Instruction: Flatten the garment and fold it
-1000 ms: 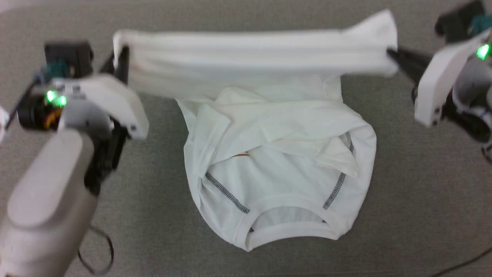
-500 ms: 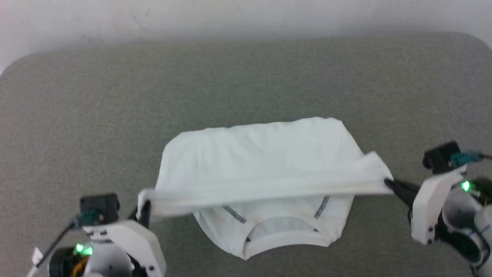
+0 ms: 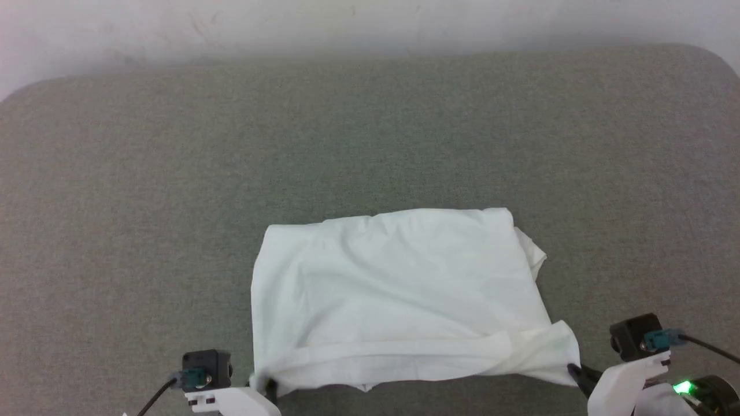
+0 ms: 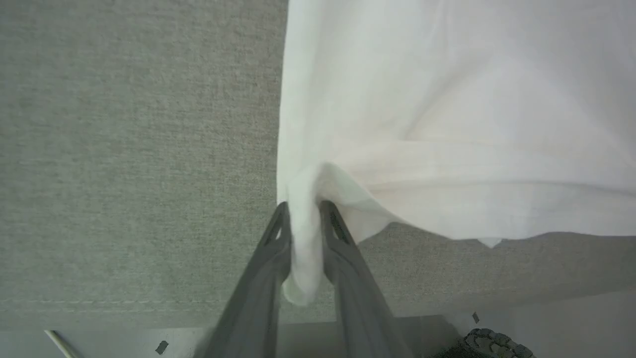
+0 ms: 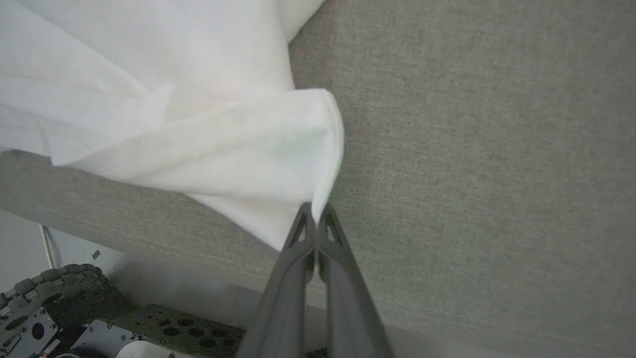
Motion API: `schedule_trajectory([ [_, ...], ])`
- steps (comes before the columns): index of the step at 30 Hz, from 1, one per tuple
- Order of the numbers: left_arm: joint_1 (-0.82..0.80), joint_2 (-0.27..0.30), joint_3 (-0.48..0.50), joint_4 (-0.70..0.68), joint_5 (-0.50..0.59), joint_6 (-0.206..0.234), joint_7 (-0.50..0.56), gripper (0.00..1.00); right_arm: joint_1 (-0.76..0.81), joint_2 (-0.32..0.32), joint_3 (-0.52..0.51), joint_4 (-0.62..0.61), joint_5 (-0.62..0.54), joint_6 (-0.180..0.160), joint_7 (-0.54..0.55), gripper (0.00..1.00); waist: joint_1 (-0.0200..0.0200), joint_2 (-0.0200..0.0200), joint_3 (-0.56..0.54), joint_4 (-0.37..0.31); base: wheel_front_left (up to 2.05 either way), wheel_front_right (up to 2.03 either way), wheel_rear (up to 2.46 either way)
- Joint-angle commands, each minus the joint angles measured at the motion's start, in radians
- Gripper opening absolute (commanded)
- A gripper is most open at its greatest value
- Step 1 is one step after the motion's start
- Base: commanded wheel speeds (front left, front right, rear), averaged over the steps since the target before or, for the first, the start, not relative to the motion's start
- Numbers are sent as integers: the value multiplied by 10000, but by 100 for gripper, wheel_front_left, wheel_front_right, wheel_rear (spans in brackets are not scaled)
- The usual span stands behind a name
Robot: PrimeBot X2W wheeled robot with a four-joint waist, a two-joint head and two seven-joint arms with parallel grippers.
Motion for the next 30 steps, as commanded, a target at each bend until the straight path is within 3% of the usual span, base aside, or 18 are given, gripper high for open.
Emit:
schedule_trajectory([
  [1, -16, -18, -48, 106, 28, -84, -73, 100, 222, 157, -114, -243, -235, -21, 125, 100, 0, 0, 21, -13, 0, 0, 0],
  [7, -309, 4, 214, -224, 554, -105, -1130, 100, 787, 650, -603, -1515, -759, -21, -18, 100, 0, 0, -68, 14, 0, 0, 0],
  [16, -403, 498, 912, -1189, 1278, 183, -2491, 100, 872, 761, -1582, -3170, -521, -21, -754, 100, 0, 0, -426, 67, 0, 0, 0],
  [23, -547, 971, 1516, -1667, 1971, 773, -3223, 100, -129, 418, -1933, -2228, -109, -21, -418, 100, 0, 0, -502, 237, 0, 0, 0],
  [30, -524, 1537, 2140, -1846, 2295, 1069, -3695, 100, -1270, -301, -1406, -816, 350, -21, 166, 100, 0, 0, -353, 790, 0, 0, 0],
])
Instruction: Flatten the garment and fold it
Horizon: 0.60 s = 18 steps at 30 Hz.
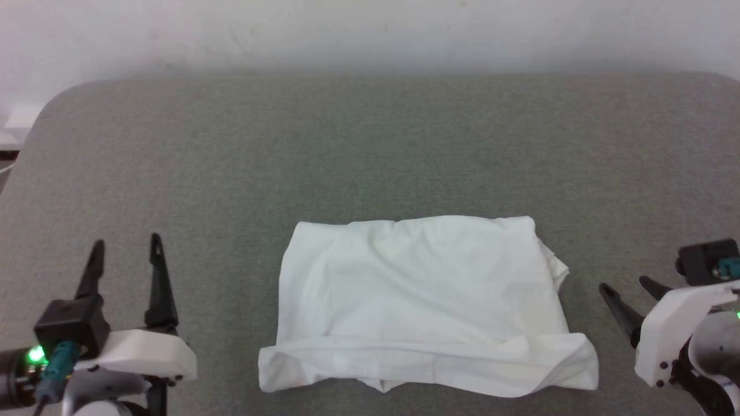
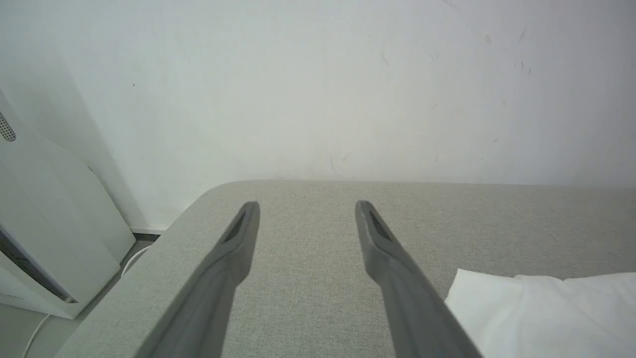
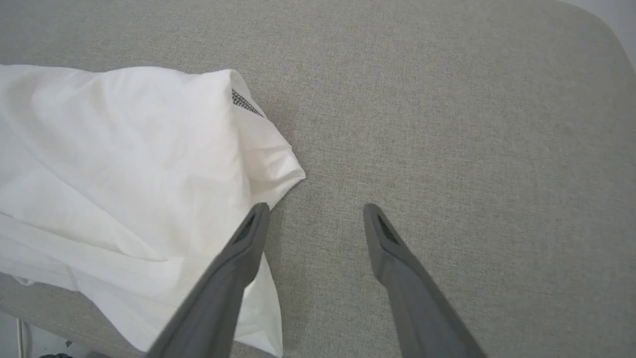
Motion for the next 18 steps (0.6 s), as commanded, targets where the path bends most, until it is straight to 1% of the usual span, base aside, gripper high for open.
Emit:
schedule_trajectory([
  [1, -62, 98, 89, -21, 65, 67, -84, 100, -222, -33, 65, 80, 81, -19, 59, 100, 0, 0, 124, 285, 0, 0, 0],
  [5, 10, 346, 444, -6, 71, 0, -464, 100, -962, -360, 634, 893, 418, -19, 751, 100, 0, 0, 283, 688, 0, 0, 0],
  [9, -61, 401, 641, -86, 127, -124, -774, 100, -1814, -556, 1147, 1761, 664, -19, 1342, 100, 0, 0, 505, 964, 0, 0, 0],
  [14, -210, 336, 567, -248, 249, -280, -922, 100, -2800, -633, 1648, 2993, 722, -19, 1850, 100, 0, 0, 829, 1178, 0, 0, 0],
  [18, -262, 311, 402, -290, 337, -425, -966, 100, -3278, -603, 2092, 3953, 793, -19, 2245, 100, 0, 0, 1031, 1262, 0, 0, 0],
])
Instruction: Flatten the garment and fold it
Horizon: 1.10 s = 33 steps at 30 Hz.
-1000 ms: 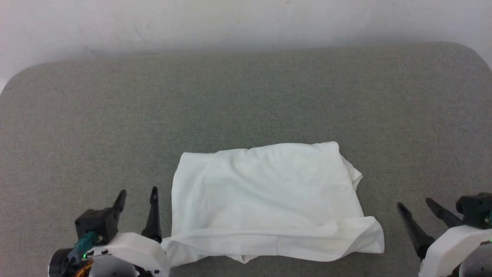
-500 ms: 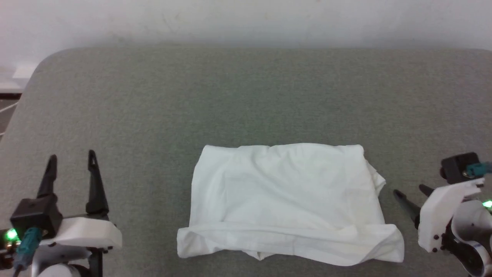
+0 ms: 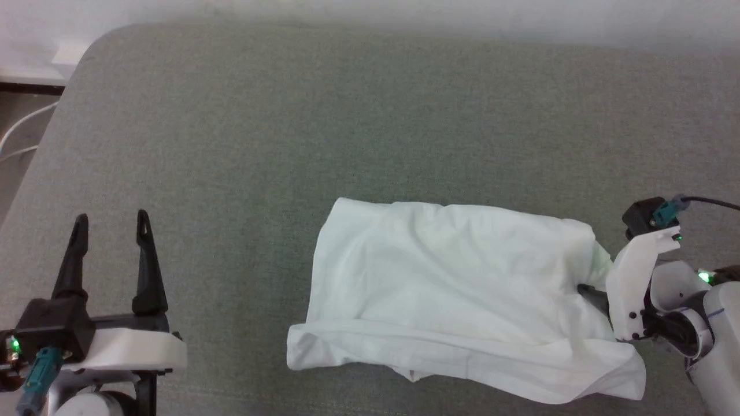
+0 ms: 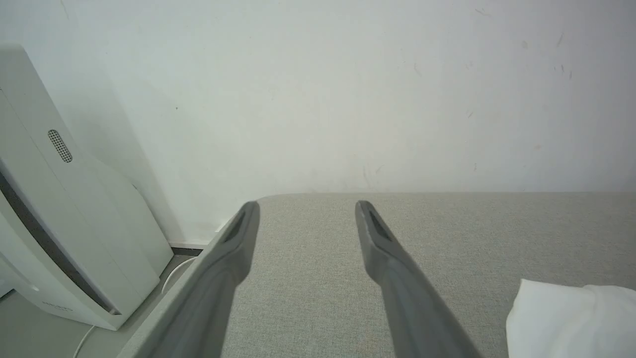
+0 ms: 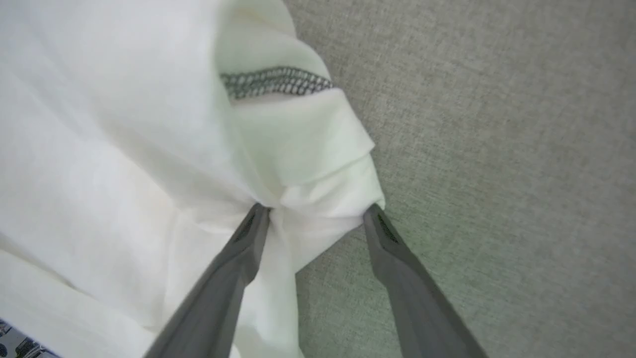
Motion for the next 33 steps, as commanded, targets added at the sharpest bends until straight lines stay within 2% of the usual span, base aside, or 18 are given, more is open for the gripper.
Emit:
schedule_trajectory([
  [1, -110, -48, -36, -10, 77, -65, -65, 100, -101, 35, 77, 199, 86, -19, 64, 100, -1, 0, 153, 128, 0, 0, 0],
  [5, -139, -124, -158, 127, 88, -168, -94, 100, -60, 210, 456, 1031, 273, -19, 693, 100, -1, 0, 157, 219, 0, 0, 0],
  [6, -148, -145, -192, 157, 94, -190, -99, 100, -12, 264, 527, 1160, 362, -19, 847, 67, -1, 0, 139, 241, 0, 0, 0],
  [7, -155, -168, -230, 177, 95, -213, -103, 100, 43, 319, 603, 1259, 467, -19, 996, 28, -1, 0, 122, 254, 0, 0, 0],
  [8, -158, -184, -269, 196, 96, -235, -101, 100, 88, 362, 645, 1323, 554, -19, 1102, 0, -1, 0, 103, 259, 0, 0, 0],
  [12, -151, -195, -419, 261, 111, -294, -25, 100, 144, 452, 668, 1312, 774, -19, 1205, 0, -1, 0, -11, 204, 0, 0, 0],
  [19, -76, -137, -562, 356, 122, -273, 178, 100, -139, 147, 658, 882, 1231, -19, 833, 0, -1, 0, -457, 26, 0, 0, 0],
  [27, 72, -15, -534, 432, 243, -285, 61, 100, -6, -997, 644, -22, 2070, -19, 389, 0, -1, 0, -1201, -202, 0, 0, 0],
  [33, 130, -168, -416, 602, 421, -532, -247, 100, 341, -1833, -242, 100, 2058, -19, 103, 0, -1, 0, -1465, -321, 0, 0, 0],
])
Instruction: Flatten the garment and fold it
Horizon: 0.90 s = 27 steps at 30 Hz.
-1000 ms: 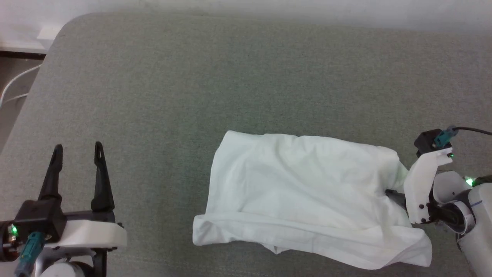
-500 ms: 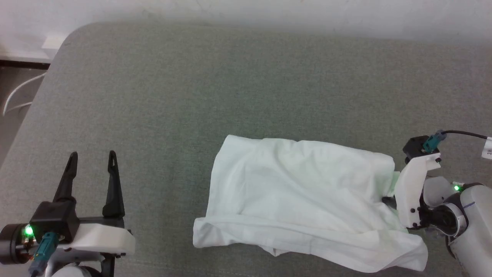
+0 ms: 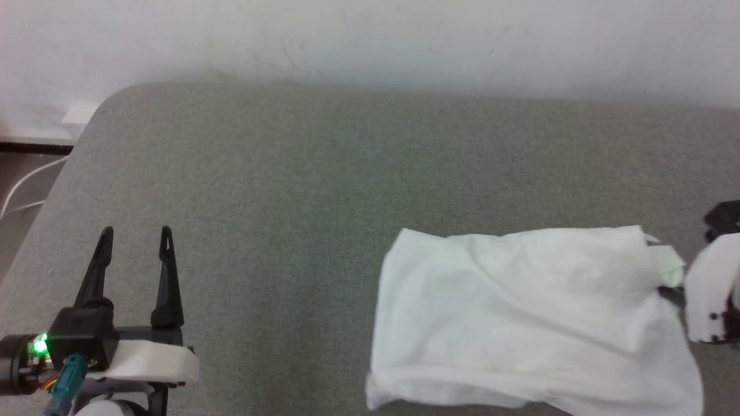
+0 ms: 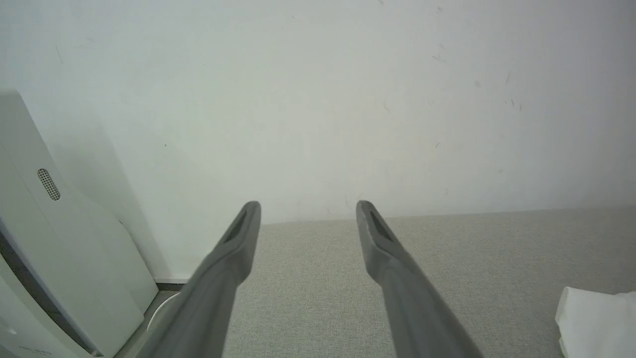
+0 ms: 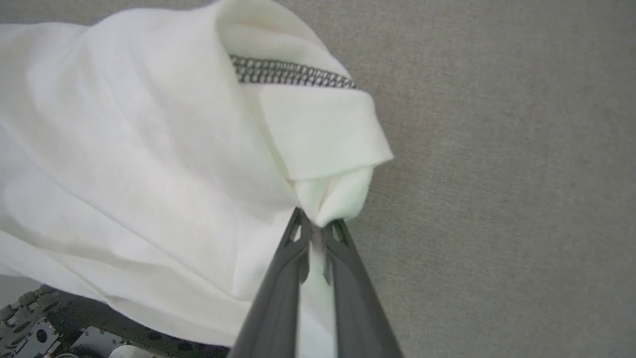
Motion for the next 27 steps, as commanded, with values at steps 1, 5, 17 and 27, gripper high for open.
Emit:
schedule_trajectory([
  [1, 114, -61, 56, 74, 67, -83, -64, 100, 129, -149, -240, 68, -85, -11, -124, 0, 0, 0, -113, -84, 0, 0, 0],
  [5, 146, -209, 123, 187, 80, -245, -113, 100, 248, -376, -1161, 450, -354, -11, -211, 0, 0, 0, -139, -126, 0, 0, 0],
  [17, 321, -552, 136, 413, 55, -418, -144, 100, 76, 1871, -1990, 13, 142, -11, 2697, 0, 0, 0, -167, -371, 0, 0, 0],
  [27, 264, -608, 19, 517, -10, -517, -116, 100, -121, 4508, -2235, -1179, 664, -11, 4249, 0, 0, 0, -221, -335, 0, 0, 0],
])
